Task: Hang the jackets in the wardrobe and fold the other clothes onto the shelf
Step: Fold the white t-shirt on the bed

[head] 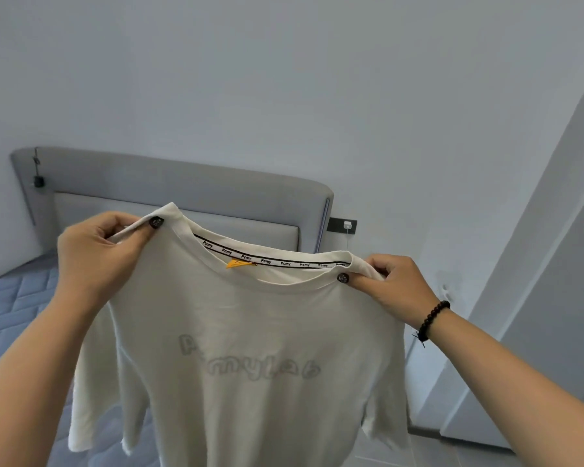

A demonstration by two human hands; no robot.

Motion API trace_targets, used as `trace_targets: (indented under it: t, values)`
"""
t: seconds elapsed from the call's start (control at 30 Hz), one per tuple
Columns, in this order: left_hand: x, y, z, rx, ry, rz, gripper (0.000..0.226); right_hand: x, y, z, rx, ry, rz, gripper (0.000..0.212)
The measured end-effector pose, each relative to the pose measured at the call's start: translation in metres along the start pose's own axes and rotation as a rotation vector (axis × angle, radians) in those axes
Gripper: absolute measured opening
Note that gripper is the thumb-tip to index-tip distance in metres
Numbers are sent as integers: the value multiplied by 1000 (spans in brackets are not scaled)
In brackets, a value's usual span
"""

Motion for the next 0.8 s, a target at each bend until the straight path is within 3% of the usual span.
trace_targets:
  t: [0.2,0.4,0.73,0.8]
  values:
    - [-32,-2,46,-65,-88,31,12,60,-24,-6,-8,23,143,40]
    - [-33,0,134,-231,-213,33,12,151,-67,-49,17,31,294,41]
    - [59,-40,341,-481,-386,148,6,338,-202,-186,139,50,482,44]
    - [90,-62,386,-496,-436,187,14,373,-239,-217,163,82,492,44]
Point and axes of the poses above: each hand's wrist, its own y-axis away from the middle knuckle, its own x-axis out of the palm, z = x × y, the point moved 1 cm from there along -y, towards the middle knuckle, and after that the axes turned 1 degree about x, right-handed, at the moved point
